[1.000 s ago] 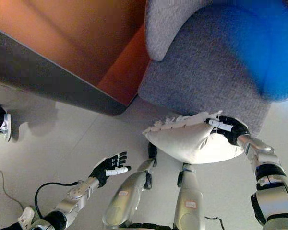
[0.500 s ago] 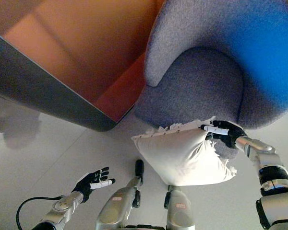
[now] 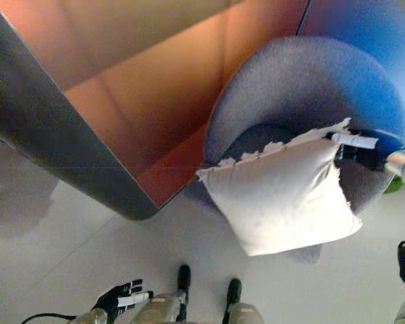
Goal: Pick up the pillow and put it on the sofa.
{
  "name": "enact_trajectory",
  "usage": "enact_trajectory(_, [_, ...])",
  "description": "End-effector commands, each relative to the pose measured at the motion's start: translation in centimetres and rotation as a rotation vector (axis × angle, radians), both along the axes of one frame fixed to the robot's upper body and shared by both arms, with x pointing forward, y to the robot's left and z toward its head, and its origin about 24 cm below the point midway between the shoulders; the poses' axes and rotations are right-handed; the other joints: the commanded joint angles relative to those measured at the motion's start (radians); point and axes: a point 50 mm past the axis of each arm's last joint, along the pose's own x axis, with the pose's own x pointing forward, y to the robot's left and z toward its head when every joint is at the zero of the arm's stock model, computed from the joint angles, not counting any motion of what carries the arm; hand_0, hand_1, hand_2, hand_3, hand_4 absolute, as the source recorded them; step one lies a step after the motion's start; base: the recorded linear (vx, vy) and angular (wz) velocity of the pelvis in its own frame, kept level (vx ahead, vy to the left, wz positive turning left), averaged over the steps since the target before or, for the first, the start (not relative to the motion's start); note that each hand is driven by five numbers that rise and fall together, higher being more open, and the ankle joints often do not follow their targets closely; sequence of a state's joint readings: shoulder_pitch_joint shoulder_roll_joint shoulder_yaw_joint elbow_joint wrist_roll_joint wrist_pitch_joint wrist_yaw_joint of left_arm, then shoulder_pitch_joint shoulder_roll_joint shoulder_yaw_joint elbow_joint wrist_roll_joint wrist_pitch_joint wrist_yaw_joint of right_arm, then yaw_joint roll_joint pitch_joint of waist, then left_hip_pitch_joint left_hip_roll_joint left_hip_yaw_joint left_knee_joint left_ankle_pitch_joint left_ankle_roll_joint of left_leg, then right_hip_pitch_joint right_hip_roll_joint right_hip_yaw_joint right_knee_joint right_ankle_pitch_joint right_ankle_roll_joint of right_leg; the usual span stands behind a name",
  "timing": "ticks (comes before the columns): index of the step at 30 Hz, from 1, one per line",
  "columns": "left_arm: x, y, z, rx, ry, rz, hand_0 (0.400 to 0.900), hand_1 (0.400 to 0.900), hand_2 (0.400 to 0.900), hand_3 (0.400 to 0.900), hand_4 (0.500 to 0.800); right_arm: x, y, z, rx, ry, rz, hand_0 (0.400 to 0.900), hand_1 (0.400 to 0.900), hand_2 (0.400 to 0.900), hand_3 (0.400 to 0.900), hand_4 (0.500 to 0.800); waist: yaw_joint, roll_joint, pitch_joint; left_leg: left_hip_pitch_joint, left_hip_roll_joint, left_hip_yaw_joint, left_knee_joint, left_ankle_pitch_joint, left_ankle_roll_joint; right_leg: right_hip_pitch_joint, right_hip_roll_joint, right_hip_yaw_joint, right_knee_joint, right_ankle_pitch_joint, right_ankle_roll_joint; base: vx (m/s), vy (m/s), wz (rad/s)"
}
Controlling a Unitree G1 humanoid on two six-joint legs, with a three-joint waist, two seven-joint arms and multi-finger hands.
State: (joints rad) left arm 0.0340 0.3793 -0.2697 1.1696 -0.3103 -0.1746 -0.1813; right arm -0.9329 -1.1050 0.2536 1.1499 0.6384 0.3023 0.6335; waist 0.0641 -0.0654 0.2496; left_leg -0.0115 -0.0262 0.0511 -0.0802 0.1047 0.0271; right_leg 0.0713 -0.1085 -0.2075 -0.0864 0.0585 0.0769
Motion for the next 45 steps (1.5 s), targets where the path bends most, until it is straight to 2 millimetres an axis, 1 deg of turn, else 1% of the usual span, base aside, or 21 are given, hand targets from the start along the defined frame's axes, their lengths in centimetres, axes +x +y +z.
enact_trajectory(1, [-5.2,1.3,-0.7,0.07,0.164,-0.027,0.9,0.9,0.9,0.9,0.8,-1.0,-0.9,9.8,0.009,-0.345,-0.049,0.4,0.4,0.4,0.4,0.5,0.044,-0.051,-0.172,0.077,0.026,0.046,0.042,-0.163,-0.067,-0.009,0.011,-0.016,0.058,-0.045,0.021,0.11,-0.039,0.08])
enact_trajectory(4, [-6.0,1.2,-0.9,0.079,0.187,-0.015,0.9,0.9,0.9,0.9,0.8,-1.1,-1.1,11.1,0.019,-0.38,-0.117,0.4,0.4,0.4,0.4,0.5,0.048,-0.058,-0.182,0.085,0.026,0.038,0.034,-0.16,-0.07,0.004,0.019,-0.012,0.043,-0.045,0.015,0.11,-0.05,0.09])
enact_trajectory(6, [-6.2,1.3,-0.9,0.082,0.195,-0.01,0.9,0.9,0.9,0.9,0.8,-1.4,-1.6,11.4,0.016,-0.377,-0.168,0.4,0.4,0.4,0.4,0.5,0.051,-0.06,-0.188,0.087,0.028,0.035,0.03,-0.159,-0.072,0.009,0.023,-0.009,0.038,-0.046,0.013,0.1,-0.071,0.1])
enact_trajectory(8, [-6.3,1.3,-0.9,0.084,0.197,-0.006,0.9,0.9,0.9,0.9,0.8,-1.7,-2.0,11.3,-0.024,-0.325,-0.209,0.4,0.4,0.4,0.4,0.5,0.055,-0.063,-0.19,0.085,0.028,0.03,0.027,-0.156,-0.075,0.012,0.023,-0.011,0.031,-0.045,0.013,0.08,-0.074,0.13])
enact_trajectory(12, [-5.9,1.5,-0.8,0.088,0.184,0.0,0.9,0.9,0.9,0.9,0.8,-1.5,-2.0,10.9,-0.07,-0.274,-0.24,0.4,0.4,0.4,0.4,0.5,0.068,-0.065,-0.181,0.073,0.026,0.016,0.027,-0.151,-0.075,0.01,0.03,-0.009,0.023,-0.043,0.009,0.03,-0.072,0.14])
enact_trajectory(14, [-5.7,1.5,-0.7,0.09,0.172,-0.003,0.9,0.9,0.9,0.9,0.8,-1.3,-2.2,10.5,-0.09,-0.242,-0.307,0.4,0.4,0.4,0.4,0.5,0.075,-0.063,-0.175,0.068,0.026,0.01,0.025,-0.148,-0.075,0.008,0.031,-0.011,0.019,-0.042,0.009,0.0,-0.06,0.16])
enact_trajectory(15, [-5.6,1.5,-0.7,0.091,0.163,-0.007,0.9,0.9,0.9,0.9,0.8,-1.2,-2.2,10.2,-0.084,-0.229,-0.315,0.9,0.9,0.9,0.9,0.8,0.08,-0.06,-0.17,0.064,0.026,0.007,0.022,-0.146,-0.077,0.007,0.032,-0.013,0.016,-0.043,0.008,-0.03,-0.047,0.15])
enact_trajectory(18, [-5.1,1.5,-0.6,0.095,0.144,-0.011,0.9,0.9,0.9,0.9,0.8,-0.8,-2.0,9.6,-0.098,-0.205,-0.334,0.9,0.9,0.9,0.9,0.8,0.09,-0.053,-0.153,0.053,0.026,0.0,0.015,-0.137,-0.079,-0.002,0.033,-0.018,0.012,-0.043,0.007,-0.07,-0.035,0.11])
enact_trajectory(23, [-4.8,1.5,-0.6,0.093,0.127,-0.013,0.9,0.9,0.9,0.9,0.8,-0.7,-1.9,9.4,-0.101,-0.191,-0.337,0.9,0.9,0.9,0.9,0.8,0.094,-0.039,-0.132,0.036,0.025,-0.005,0.012,-0.131,-0.081,-0.013,0.032,-0.024,0.009,-0.046,0.004,-0.07,-0.004,0.04])
enact_trajectory(27, [-4.7,1.2,-0.5,0.085,0.118,-0.022,0.9,0.9,0.9,0.9,0.8,-1.1,-2.4,8.9,-0.141,-0.155,-0.346,0.9,0.9,0.9,0.9,0.8,0.094,-0.03,-0.128,0.035,0.024,-0.004,0.011,-0.131,-0.083,-0.012,0.031,-0.026,0.007,-0.049,0.003,0.0,0.0,0.0])
enact_trajectory(33, [-4.4,0.8,-0.6,0.068,0.105,-0.039,0.9,0.9,0.9,0.9,0.8,-1.4,-2.6,8.7,-0.123,-0.158,-0.324,0.9,0.9,0.9,0.9,0.8,0.084,-0.021,-0.132,0.04,0.022,-0.002,0.009,-0.133,-0.084,-0.011,0.028,-0.022,0.005,-0.051,0.004,-0.01,0.014,-0.03])
enact_trajectory(39, [-4.1,0.7,-0.6,0.055,0.098,-0.053,0.9,0.9,0.9,0.9,0.8,-1.5,-2.8,8.7,-0.125,-0.235,-0.32,0.9,0.9,0.9,0.9,0.8,0.072,-0.018,-0.142,0.05,0.024,0.009,0.008,-0.14,-0.084,-0.007,0.027,-0.018,0.004,-0.054,0.007,-0.01,0.011,-0.04])
enact_trajectory(41, [-4.2,0.6,-0.6,0.052,0.102,-0.06,0.9,0.9,0.9,0.9,0.8,-1.3,-2.6,8.4,-0.091,-0.266,-0.291,0.9,0.9,0.9,0.9,0.8,0.066,-0.017,-0.149,0.056,0.025,0.015,0.008,-0.142,-0.084,-0.004,0.025,-0.017,0.005,-0.054,0.008,-0.01,0.029,-0.08])
enact_trajectory(43, [-4.1,0.4,-0.6,0.05,0.102,-0.07,0.9,0.9,0.9,0.9,0.8,-1.2,-2.5,7.9,-0.042,-0.285,-0.265,0.9,0.9,0.9,0.9,0.8,0.058,-0.014,-0.155,0.064,0.024,0.018,0.008,-0.146,-0.082,0.0,0.025,-0.014,0.006,-0.055,0.009,-0.02,0.034,-0.06])
enact_trajectory(45, [-3.9,0.3,-0.6,0.038,0.099,-0.075,0.9,0.9,0.9,0.9,0.8,-1.2,-2.5,6.9,0.002,-0.298,-0.24,0.9,0.9,0.9,0.9,0.8,0.052,-0.013,-0.161,0.071,0.024,0.022,0.007,-0.149,-0.081,0.003,0.024,-0.013,0.007,-0.056,0.009,-0.04,0.038,-0.06])
